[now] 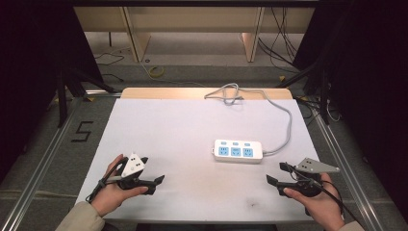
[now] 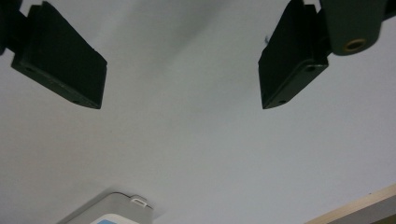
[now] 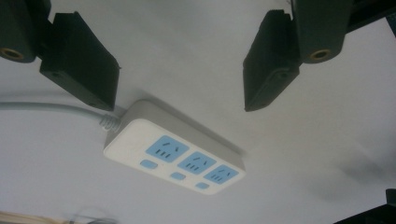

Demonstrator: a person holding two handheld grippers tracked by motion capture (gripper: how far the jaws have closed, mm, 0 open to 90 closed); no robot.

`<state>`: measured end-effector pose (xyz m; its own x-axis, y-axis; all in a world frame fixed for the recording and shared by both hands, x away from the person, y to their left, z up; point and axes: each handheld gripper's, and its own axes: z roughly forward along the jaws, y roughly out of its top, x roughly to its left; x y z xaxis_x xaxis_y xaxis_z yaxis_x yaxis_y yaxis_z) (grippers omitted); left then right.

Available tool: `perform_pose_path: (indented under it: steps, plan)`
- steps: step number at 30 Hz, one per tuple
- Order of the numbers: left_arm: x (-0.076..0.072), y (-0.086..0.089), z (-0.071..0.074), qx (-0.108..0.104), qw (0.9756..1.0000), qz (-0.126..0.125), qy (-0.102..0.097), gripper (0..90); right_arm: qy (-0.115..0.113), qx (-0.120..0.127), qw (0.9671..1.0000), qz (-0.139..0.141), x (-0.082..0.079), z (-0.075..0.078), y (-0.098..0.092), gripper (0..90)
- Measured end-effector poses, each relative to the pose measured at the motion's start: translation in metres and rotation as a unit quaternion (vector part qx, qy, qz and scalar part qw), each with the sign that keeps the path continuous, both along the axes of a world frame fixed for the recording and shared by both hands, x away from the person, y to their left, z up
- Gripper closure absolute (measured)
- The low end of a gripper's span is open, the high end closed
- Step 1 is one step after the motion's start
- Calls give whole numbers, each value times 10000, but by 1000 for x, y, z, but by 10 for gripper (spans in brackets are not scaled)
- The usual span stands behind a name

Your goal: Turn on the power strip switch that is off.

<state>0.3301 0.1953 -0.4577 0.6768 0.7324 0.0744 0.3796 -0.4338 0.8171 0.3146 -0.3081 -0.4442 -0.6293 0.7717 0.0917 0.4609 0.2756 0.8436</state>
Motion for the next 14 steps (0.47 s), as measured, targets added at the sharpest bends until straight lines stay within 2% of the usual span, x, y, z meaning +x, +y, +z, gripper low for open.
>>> perform_pose_path:
  steps: [14]
  plan:
    - [2, -2, -1, -6, 10000, 1, 35, 149, -6, 10, 10000, 38, -1, -1, -1, 274]
